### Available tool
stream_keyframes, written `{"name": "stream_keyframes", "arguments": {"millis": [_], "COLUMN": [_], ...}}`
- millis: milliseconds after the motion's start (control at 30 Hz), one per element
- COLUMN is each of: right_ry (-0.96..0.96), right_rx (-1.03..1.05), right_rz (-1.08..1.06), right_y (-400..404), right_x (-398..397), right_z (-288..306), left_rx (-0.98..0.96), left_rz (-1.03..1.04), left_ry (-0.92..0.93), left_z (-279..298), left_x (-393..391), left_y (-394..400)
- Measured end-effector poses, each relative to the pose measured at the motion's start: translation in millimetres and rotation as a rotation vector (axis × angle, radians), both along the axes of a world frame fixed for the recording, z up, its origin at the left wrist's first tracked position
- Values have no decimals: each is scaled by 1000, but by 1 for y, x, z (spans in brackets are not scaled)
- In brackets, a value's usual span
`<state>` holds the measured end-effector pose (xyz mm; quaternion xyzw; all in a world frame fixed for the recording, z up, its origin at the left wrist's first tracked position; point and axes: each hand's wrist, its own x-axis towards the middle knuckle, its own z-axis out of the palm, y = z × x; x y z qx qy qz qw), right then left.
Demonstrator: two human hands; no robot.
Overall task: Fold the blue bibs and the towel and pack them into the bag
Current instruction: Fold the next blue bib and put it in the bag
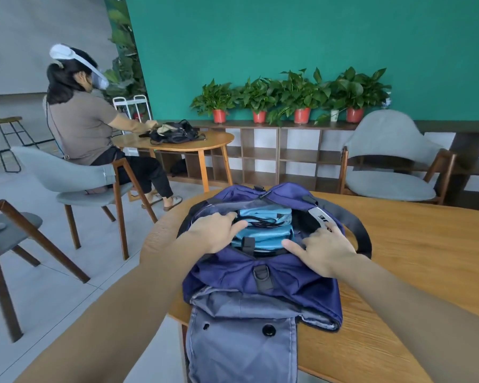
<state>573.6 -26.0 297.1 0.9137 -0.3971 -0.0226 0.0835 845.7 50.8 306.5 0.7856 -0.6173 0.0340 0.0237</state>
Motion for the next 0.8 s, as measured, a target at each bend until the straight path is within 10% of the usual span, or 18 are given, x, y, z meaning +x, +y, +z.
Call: {"name": "stream_keyframes", "arguments": {"millis": [533,800], "right_ry": [-639,-618], "right_rx": [-754,-337], "right_rz": [22,226], "right_y": [-7,31], "right_x": [24,5], "right_z": [127,91], "left_rx": [-813,-543], "left_rz": [-213,-325], "left_ry": [-301,-127], "left_z": [138,117], "left_x": [2,-41], "left_y": [14,25]}}
